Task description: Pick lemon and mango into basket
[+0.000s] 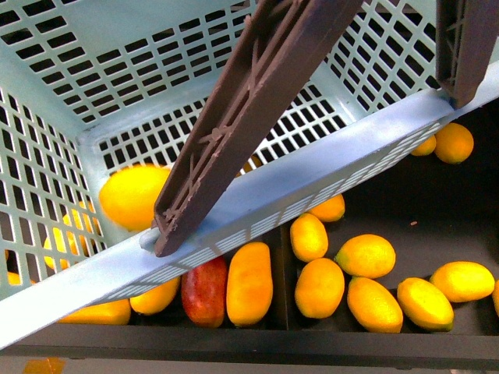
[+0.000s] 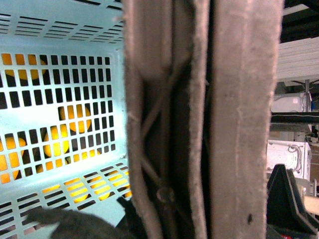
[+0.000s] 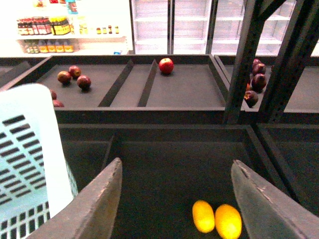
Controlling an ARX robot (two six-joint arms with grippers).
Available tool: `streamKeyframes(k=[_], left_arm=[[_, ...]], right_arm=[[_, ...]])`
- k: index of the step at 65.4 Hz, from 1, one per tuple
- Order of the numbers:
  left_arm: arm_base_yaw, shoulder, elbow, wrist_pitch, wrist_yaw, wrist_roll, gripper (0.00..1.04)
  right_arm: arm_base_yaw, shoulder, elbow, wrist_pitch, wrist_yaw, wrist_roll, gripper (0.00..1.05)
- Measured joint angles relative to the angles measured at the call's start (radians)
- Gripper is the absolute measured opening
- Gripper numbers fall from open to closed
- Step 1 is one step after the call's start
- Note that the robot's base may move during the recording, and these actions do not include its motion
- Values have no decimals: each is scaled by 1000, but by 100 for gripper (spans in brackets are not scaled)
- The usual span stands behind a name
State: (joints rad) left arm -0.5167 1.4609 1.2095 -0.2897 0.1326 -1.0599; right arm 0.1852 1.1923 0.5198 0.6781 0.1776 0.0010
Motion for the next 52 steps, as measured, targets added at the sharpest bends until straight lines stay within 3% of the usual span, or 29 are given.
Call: streamKeyframes(k=[25, 36, 42, 52], left_arm=[[2, 0, 0, 0, -4, 0, 14], [2, 0, 0, 0, -2, -1, 14], [2, 0, 0, 0, -5, -1, 14], [2, 0, 0, 0, -5, 0, 14]], right_arm=[[-82, -206, -271, 48, -74, 0, 2], [-103, -288, -338, 37, -100, 0, 2], [-159, -340, -372, 16, -170, 0, 2], [-181, -425, -416, -26, -175, 0, 2]])
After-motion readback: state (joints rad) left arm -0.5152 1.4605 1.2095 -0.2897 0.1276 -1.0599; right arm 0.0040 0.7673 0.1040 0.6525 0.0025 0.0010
